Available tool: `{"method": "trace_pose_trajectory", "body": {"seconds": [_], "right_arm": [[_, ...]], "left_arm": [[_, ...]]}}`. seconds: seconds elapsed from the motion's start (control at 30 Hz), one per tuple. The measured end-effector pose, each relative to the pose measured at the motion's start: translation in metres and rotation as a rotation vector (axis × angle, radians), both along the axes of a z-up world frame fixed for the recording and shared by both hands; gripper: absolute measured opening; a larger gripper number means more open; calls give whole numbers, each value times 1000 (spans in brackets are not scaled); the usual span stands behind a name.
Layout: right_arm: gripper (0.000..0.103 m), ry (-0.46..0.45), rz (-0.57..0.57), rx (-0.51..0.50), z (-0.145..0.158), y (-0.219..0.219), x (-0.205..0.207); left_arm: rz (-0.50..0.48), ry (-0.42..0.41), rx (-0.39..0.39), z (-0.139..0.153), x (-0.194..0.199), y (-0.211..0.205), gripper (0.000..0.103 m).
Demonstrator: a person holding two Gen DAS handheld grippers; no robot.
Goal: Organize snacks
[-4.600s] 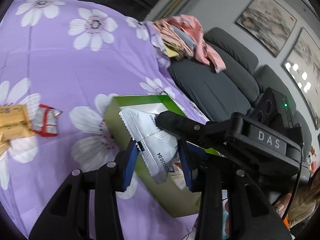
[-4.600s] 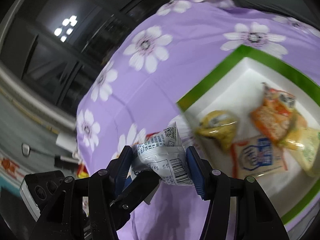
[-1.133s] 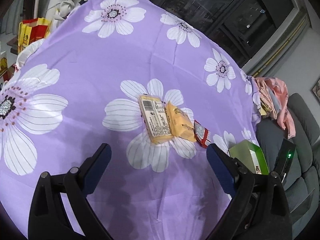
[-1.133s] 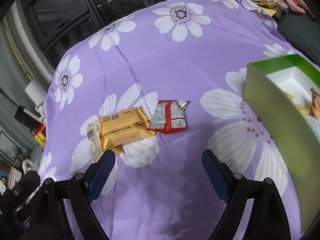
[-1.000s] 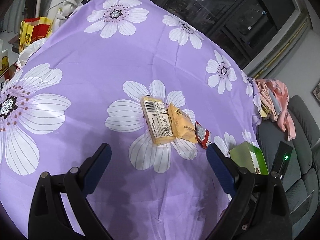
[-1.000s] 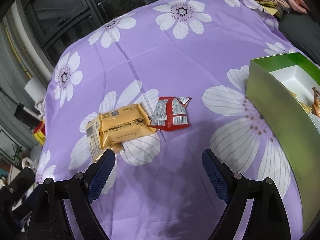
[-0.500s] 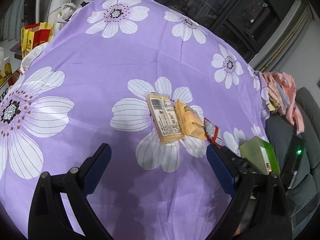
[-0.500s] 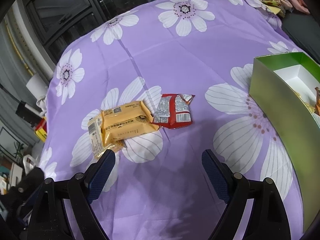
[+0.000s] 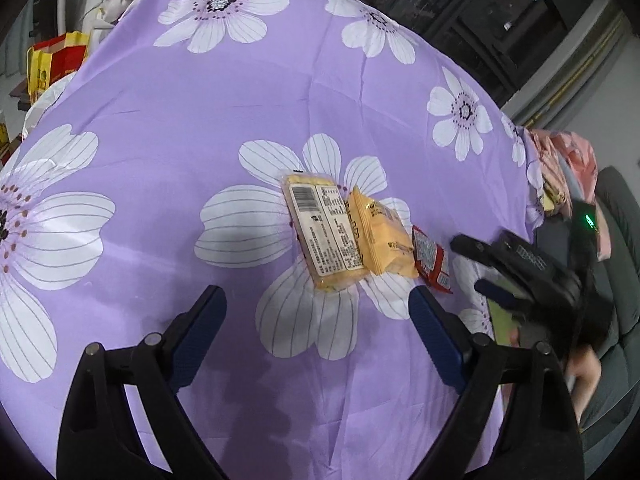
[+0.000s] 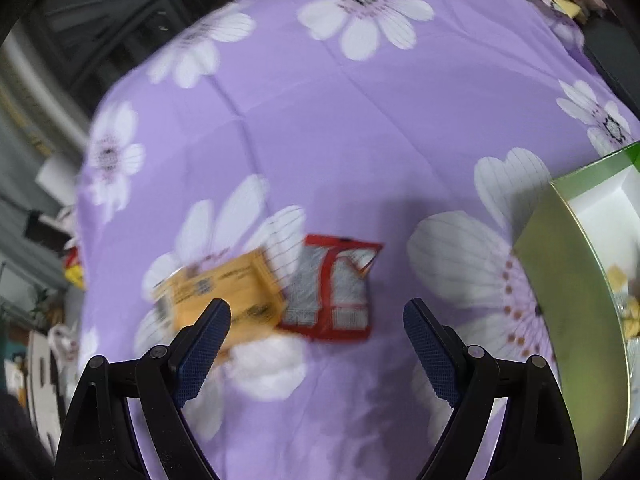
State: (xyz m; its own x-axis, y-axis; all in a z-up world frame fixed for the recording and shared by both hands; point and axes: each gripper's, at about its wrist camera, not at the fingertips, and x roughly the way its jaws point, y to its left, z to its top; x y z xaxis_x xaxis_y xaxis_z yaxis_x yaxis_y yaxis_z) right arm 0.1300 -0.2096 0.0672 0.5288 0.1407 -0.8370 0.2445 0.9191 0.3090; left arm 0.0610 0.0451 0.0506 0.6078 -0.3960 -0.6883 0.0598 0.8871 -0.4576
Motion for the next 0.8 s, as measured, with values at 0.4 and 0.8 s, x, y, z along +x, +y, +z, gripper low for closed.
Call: {"method": "trace_pose_trajectory", "body": {"seconds": [0.4, 0.8], "right_arm": [[65, 95, 37, -175, -36, 21, 35], [52, 74, 118, -162, -4, 33, -29]], "left_arm": [[30, 9, 103, -5, 0, 1, 92], [24, 31, 83, -8, -11, 2, 92]]}}
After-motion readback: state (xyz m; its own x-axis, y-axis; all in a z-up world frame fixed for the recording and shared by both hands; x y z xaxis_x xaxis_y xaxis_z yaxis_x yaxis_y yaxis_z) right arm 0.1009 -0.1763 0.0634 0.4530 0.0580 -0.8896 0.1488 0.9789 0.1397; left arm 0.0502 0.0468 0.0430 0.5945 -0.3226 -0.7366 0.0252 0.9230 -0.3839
